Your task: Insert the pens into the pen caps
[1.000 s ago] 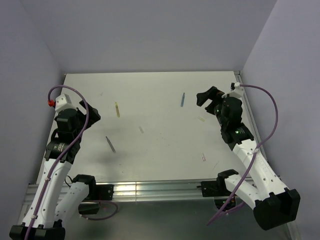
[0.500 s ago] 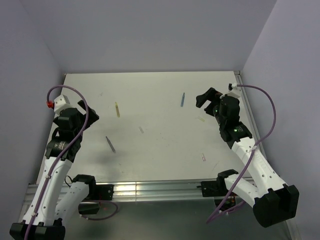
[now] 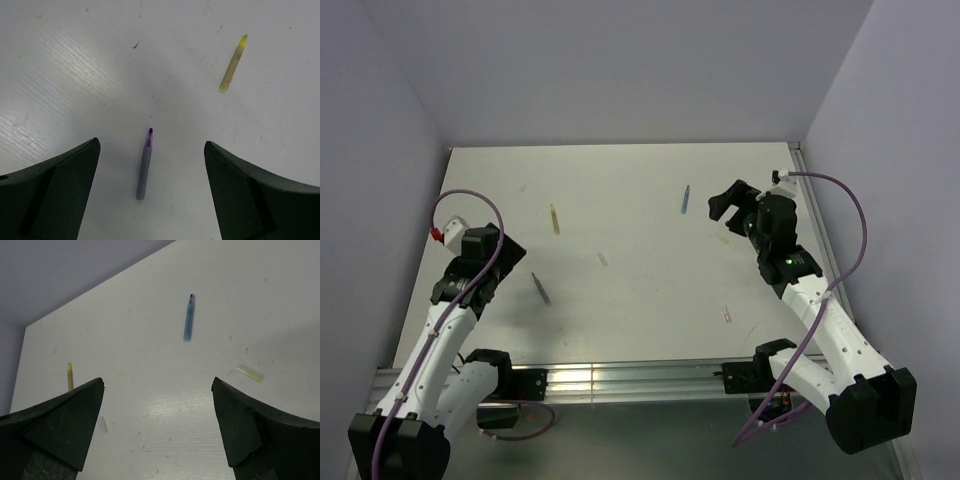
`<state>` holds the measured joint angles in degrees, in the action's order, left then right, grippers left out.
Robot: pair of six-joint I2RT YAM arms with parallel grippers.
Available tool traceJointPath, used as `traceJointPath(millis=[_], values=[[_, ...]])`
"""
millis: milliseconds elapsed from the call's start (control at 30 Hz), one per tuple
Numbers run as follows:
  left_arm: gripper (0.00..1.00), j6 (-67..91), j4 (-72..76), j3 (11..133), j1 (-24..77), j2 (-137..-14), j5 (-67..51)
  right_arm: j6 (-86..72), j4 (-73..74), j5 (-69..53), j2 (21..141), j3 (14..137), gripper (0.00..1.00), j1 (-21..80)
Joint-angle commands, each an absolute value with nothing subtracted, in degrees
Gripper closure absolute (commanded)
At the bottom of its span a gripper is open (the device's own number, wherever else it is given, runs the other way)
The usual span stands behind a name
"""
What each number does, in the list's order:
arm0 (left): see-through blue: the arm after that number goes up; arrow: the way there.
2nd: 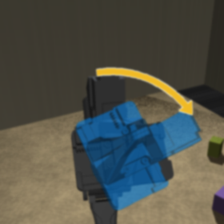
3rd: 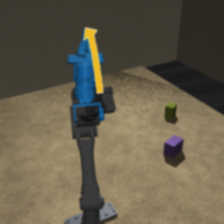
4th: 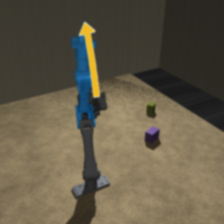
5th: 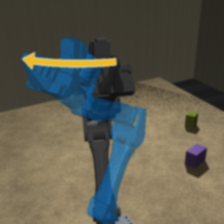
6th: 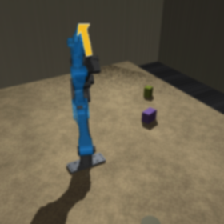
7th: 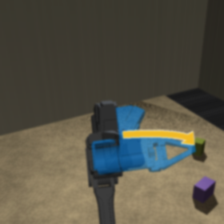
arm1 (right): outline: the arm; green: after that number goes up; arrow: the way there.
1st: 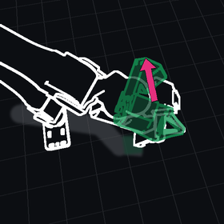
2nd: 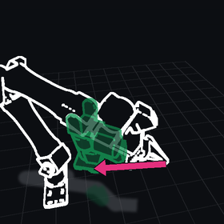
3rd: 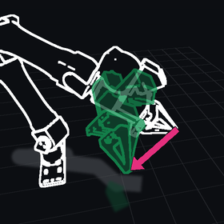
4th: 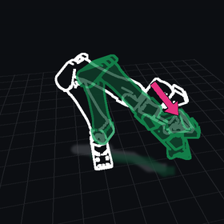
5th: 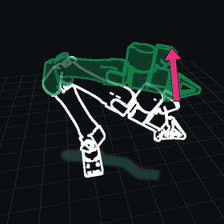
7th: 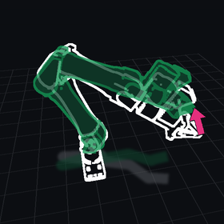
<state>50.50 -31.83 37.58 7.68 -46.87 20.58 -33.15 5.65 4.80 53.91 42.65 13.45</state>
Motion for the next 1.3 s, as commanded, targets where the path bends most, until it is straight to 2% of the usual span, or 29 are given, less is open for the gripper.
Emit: traceJointPath(millis=[0,167,367,600,1267], values=[[0.09,53.61,-29.44,36.65,7.47,-47.63,19.6,-32.96,3.43,2.73,54.32,41.84,0.04,13.1],[0.11,53.53,-28.22,35.07,7.73,-50.88,18.37,-33.22,2.81,1.67,54.49,41.13,0.04,13.1],[0.26,55.01,-26.46,33.84,10.62,-55.71,18.89,-33.22,2.64,0.26,55.11,41.48,0.05,13.1],[0.28,58.09,-26.02,34.37,17.14,-63.97,23.02,-32.96,2.55,-1.76,55.9,41.4,0.06,13.1],[0.44,58.97,-23.38,36.56,20.03,-76.54,25.48,-33.22,1.93,-3.34,57.66,41.92,0.07,13.1]])
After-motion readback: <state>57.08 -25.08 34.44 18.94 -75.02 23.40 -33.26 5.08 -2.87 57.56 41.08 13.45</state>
